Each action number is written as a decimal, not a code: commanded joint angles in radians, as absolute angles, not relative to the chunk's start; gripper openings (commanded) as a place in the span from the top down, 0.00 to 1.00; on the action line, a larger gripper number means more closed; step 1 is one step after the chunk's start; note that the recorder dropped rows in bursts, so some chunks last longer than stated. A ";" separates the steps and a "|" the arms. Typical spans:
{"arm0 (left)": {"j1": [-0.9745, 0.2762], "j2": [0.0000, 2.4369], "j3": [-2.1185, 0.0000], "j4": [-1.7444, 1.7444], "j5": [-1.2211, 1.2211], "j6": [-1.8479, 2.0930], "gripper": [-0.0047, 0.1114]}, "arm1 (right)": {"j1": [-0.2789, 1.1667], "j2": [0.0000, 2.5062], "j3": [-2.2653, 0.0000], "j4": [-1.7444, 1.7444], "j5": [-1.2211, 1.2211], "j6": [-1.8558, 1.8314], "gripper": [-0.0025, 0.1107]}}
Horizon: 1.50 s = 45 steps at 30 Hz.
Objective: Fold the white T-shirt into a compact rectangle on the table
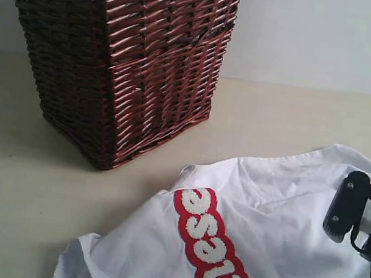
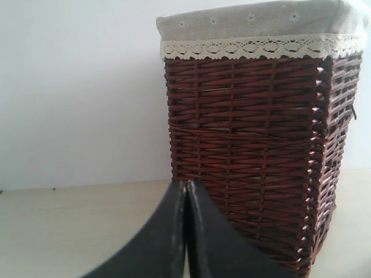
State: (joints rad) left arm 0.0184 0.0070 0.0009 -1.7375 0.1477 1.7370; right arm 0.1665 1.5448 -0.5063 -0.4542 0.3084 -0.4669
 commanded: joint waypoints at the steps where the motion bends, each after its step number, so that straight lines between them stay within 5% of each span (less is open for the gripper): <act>1: 0.021 0.000 0.000 -1.744 0.152 1.735 0.96 | 0.163 1.617 -0.507 -0.469 0.266 -0.515 0.98; 12: 0.021 0.000 0.000 -1.744 0.152 1.735 0.96 | 0.175 1.773 -0.508 -0.469 0.213 -0.688 0.98; 25: 0.021 0.000 0.000 -1.744 0.152 1.735 0.96 | 0.463 1.782 -0.508 -0.469 0.057 -0.710 0.98; 35: 0.021 0.000 0.000 -1.744 0.152 1.735 0.96 | 0.523 1.778 -0.508 -0.364 0.035 -0.702 0.98; 45: 0.021 0.000 0.000 -1.744 0.152 1.735 0.96 | 0.523 1.622 -0.508 -0.163 0.246 -0.673 0.76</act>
